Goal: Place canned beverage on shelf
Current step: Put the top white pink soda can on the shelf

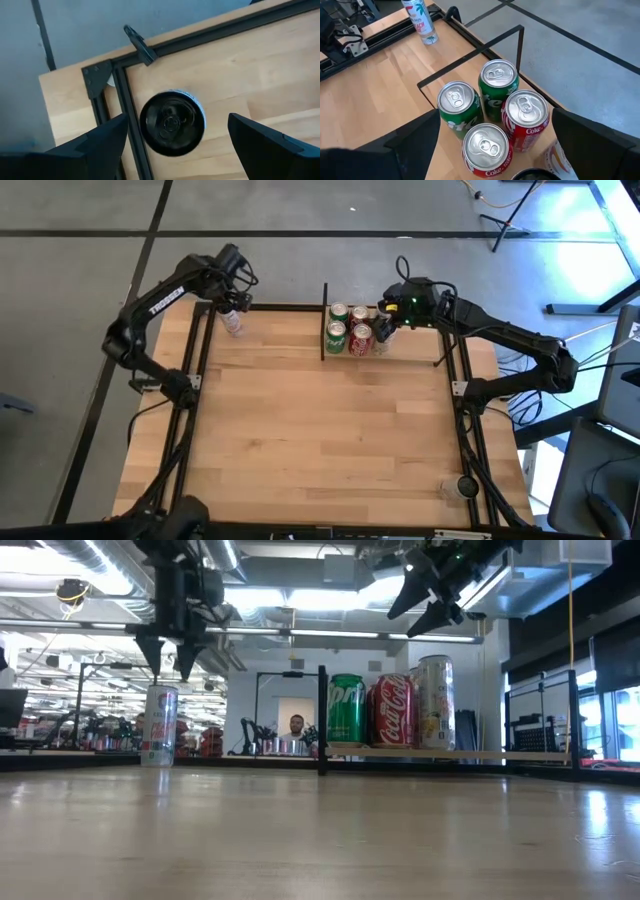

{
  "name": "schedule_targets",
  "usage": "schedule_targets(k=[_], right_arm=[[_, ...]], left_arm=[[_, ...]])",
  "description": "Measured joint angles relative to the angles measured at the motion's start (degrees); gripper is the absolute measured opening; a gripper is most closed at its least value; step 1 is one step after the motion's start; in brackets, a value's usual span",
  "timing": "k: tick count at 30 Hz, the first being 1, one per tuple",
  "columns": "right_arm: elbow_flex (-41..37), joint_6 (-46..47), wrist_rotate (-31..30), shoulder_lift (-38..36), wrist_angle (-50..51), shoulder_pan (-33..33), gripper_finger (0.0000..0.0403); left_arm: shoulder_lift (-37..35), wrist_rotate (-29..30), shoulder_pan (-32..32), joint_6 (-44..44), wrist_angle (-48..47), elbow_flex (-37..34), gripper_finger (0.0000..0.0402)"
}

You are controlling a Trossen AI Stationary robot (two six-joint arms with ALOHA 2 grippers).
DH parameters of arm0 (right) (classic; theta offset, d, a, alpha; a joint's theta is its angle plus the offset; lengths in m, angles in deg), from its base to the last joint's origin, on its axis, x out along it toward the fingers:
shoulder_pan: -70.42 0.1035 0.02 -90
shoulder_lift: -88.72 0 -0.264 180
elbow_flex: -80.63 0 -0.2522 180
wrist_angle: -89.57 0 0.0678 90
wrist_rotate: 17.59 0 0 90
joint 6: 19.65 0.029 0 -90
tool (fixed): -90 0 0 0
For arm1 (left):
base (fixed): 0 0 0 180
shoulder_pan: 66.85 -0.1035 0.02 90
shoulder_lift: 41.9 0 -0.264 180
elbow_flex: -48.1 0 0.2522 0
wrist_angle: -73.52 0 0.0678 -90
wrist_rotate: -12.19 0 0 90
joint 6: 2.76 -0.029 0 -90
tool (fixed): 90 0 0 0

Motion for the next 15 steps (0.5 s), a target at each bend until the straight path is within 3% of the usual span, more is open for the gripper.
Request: schedule_targets(k=[15], right_arm=[[0.0,-3.1,1.9,0.0,0.0,0.0,0.0372]], left_arm=[[6.1,-1.4,-2.2,-2.6,-1.8,0.0,0.0329]])
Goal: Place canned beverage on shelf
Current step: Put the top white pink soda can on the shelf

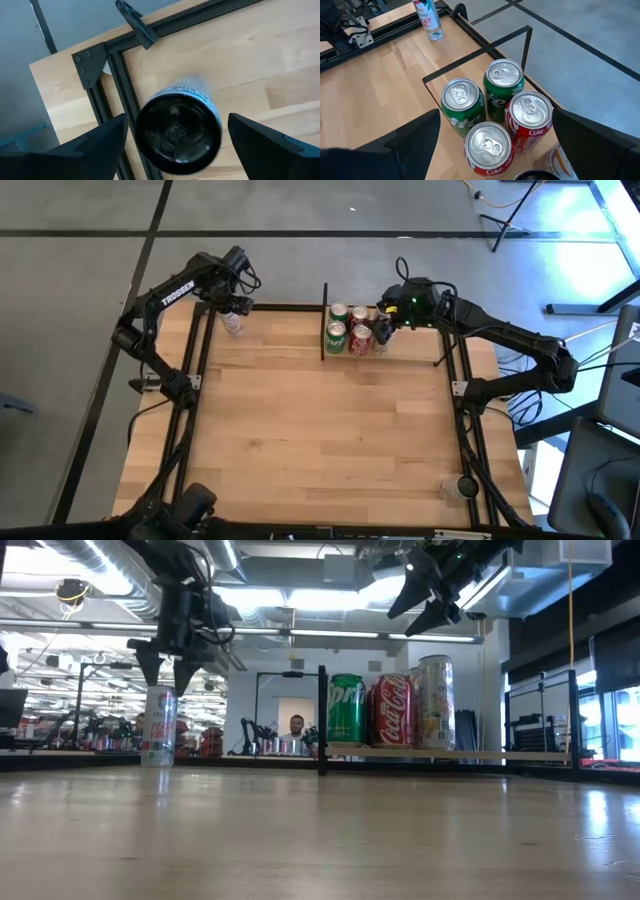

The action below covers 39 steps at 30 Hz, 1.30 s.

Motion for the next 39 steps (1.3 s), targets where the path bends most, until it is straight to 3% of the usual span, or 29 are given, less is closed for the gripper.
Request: schedule_targets(k=[9,16,18,23,29,34,39], right_arm=[[0.0,-2.5,-0.1,0.0,0.0,0.0,0.0372],[0.0,-3.4,0.0,-0.1,-0.1,0.0,0.0372],[0.0,-3.4,0.0,-0.1,-0.1,0.0,0.0372],[0.0,-3.2,0.4,-0.1,-0.1,0.1,0.0372],[0.0,-3.0,5.9,-0.1,0.0,1.3,0.0372],[0.0,-5.8,6.1,-0.1,0.1,6.1,0.0372],[0.0,-5.9,5.6,0.2,-0.2,9.8,0.0372]], left_arm=[[3.8,-2.9,-1.1,-4.7,-0.2,0.0,0.0318],[3.8,-5.4,-0.3,-8.3,-1.1,0.1,0.0228],[3.4,-7.8,1.0,-8.9,-2.3,0.0,0.0224],[-0.7,-10.4,9.6,-8.5,-5.4,0.5,0.0224],[-3.0,-13.5,24.6,-1.6,-4.2,4.6,0.0224],[-1.0,-14.1,37.3,2.0,0.6,8.4,0.0224],[5.0,-14.0,44.7,4.5,0.1,14.6,0.0224]])
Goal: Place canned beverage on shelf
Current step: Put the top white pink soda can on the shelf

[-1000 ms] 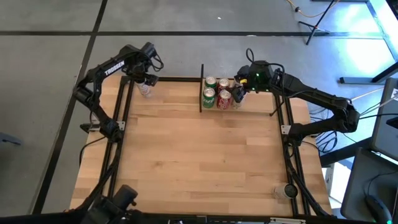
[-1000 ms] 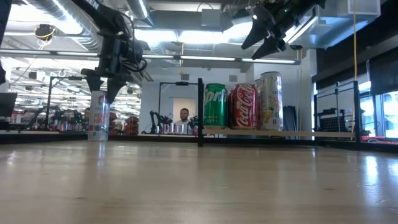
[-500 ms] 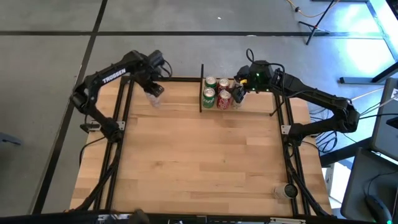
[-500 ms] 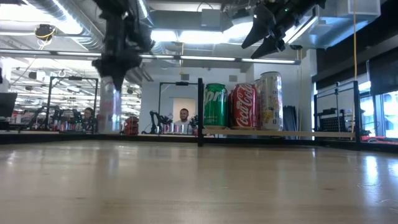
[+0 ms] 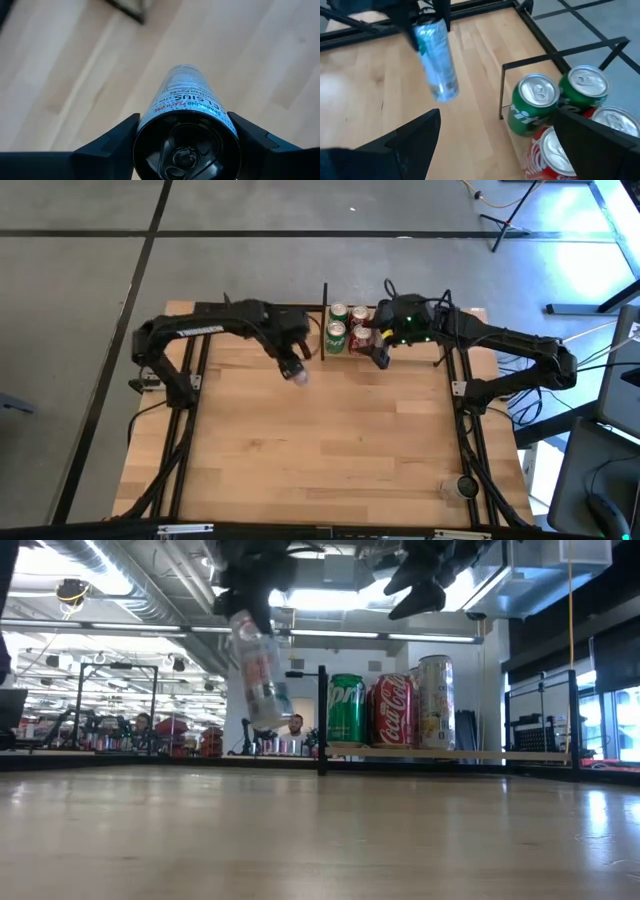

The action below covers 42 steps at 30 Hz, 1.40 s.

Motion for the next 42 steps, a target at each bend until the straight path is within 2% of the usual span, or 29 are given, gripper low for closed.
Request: schedule_targets(k=[3,9,17,22,28,32,38,42], right_arm=[[0.0,0.1,-0.1,0.7,0.2,0.9,0.0372],[0.0,2.4,-1.0,1.3,3.9,1.6,0.0372],[0.0,3.5,-5.3,1.3,11.9,1.6,0.0372],[0.0,3.5,-6.0,1.3,12.7,1.6,0.0372],[0.0,3.3,-6.0,1.3,12.6,1.6,0.0372],[0.0,3.3,-6.0,1.3,12.6,1.6,0.0372],[0.0,3.3,-5.2,1.3,12.3,1.6,0.0372],[0.0,5.0,-1.7,1.3,9.8,1.6,0.0372]], left_arm=[[5.3,-1.8,2.5,0.5,-1.0,5.9,0.0224],[16.1,-0.6,5.6,0.2,-7.5,17.7,0.0224],[23.7,-0.5,6.8,2.6,-7.8,20.0,0.0224],[24.3,0.0,7.9,2.7,-6.4,20.1,0.0233],[24.3,0.8,8.9,3.5,-6.2,20.1,0.0305],[24.3,0.9,8.9,2.7,-7.7,20.8,0.0334],[23.3,1.9,9.2,-2.5,-12.7,26.4,0.0344],[18.6,4.7,9.5,-5.5,-14.4,27.8,0.0345]])
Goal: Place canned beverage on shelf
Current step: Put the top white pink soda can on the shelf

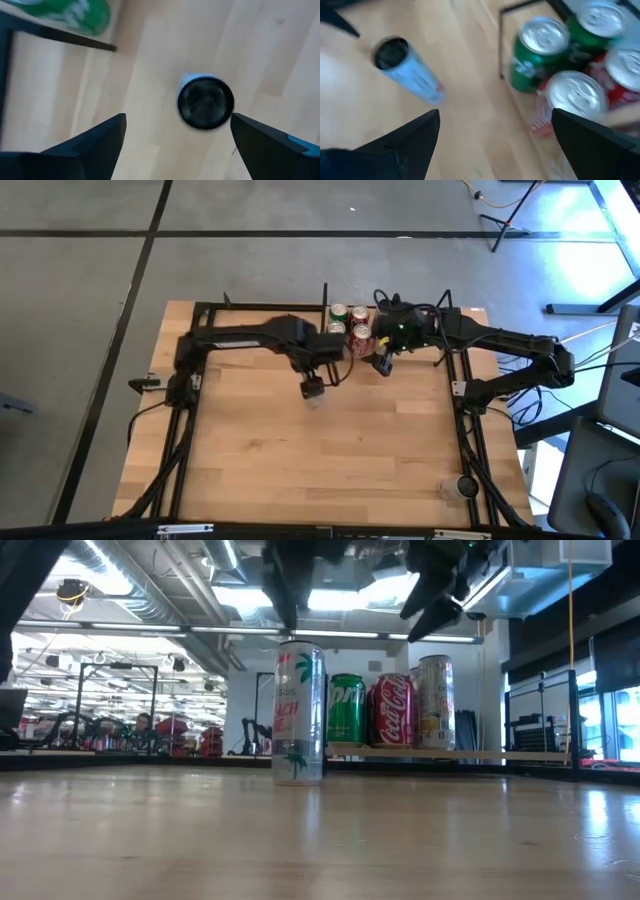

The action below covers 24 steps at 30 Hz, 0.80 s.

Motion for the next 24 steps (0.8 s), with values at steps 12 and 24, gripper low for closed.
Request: schedule_targets(k=[12,24], right_arm=[[0.0,7.0,-0.8,5.6,-18.4,10.8,0.0372],[19.0,10.4,-6.5,25.0,-10.2,15.9,0.0372]], left_arm=[[-27.9,8.9,3.3,1.2,5.4,-20.3,0.0346],[-59.8,8.4,15.2,28.2,14.0,-54.2,0.0346]])
